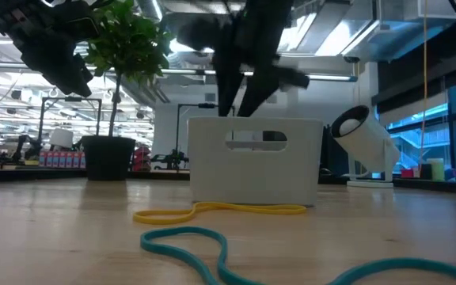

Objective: Pick and place rubber bands into bin
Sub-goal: Put the yellow rubber band into the gray bin

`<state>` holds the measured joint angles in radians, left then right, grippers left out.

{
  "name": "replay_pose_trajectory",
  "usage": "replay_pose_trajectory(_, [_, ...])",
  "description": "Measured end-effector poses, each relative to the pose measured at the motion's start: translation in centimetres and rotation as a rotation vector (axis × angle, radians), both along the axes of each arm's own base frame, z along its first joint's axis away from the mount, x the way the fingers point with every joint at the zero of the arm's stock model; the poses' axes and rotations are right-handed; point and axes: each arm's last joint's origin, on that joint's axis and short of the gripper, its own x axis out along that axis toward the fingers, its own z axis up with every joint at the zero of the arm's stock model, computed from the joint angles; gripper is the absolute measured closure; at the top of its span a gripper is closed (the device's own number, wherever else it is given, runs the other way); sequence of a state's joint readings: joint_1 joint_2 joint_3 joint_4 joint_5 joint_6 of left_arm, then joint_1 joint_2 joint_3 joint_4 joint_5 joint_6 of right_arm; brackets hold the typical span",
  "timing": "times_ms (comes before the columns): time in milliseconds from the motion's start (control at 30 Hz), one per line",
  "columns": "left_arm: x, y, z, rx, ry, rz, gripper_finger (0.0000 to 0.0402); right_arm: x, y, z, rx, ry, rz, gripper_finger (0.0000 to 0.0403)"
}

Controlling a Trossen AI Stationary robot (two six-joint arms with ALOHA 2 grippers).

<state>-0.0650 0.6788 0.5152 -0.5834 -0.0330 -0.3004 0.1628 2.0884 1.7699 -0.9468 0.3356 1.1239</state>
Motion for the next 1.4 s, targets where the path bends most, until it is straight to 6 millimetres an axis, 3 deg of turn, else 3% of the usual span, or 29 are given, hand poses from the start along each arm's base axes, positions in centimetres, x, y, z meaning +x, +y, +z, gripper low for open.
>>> replay_pose_trajectory(200, [0.0,0.0,0.0,0.0,0.0,0.0,0.0401,-2.4,0.9,4.1,-0.002,-0.026,0.034,0.0282])
replay_pose_trajectory(400, [0.0,0.0,0.0,0.001,0.0,0.001,0.0396,-5.5,3.3,6.4,-0.045,0.011,0.047,0.0311])
replay_pose_trajectory(533, [0.1,0.0,0.1,0.03,-0.019,-0.027,0.04,-7.3,5.8,6.1,-0.048,0.039,0.075,0.0337])
replay_pose_trajectory(700, [0.9,-0.8,0.7,0.006,-0.065,-0.05,0.0399,-9.5,9.3,4.2,-0.043,0.085,0.102,0.0393])
replay_pose_trajectory(767, [1.5,-1.4,1.1,0.011,-0.065,-0.054,0.04,-10.5,10.3,3.3,-0.035,0.104,0.105,0.0396])
replay_pose_trajectory(1000, [4.4,-5.6,2.0,0.077,0.0,-0.08,0.0399,-14.8,11.8,1.5,0.042,0.048,0.168,0.0399])
replay_pose_trajectory(1200, [8.2,-10.4,1.6,0.115,0.082,-0.12,0.04,-19.3,10.1,0.4,0.115,-0.075,0.218,0.0401])
replay_pose_trajectory(1400, [13.2,-15.5,1.2,0.157,0.149,-0.198,0.0398,-23.5,8.1,-0.5,0.161,-0.136,0.262,0.04])
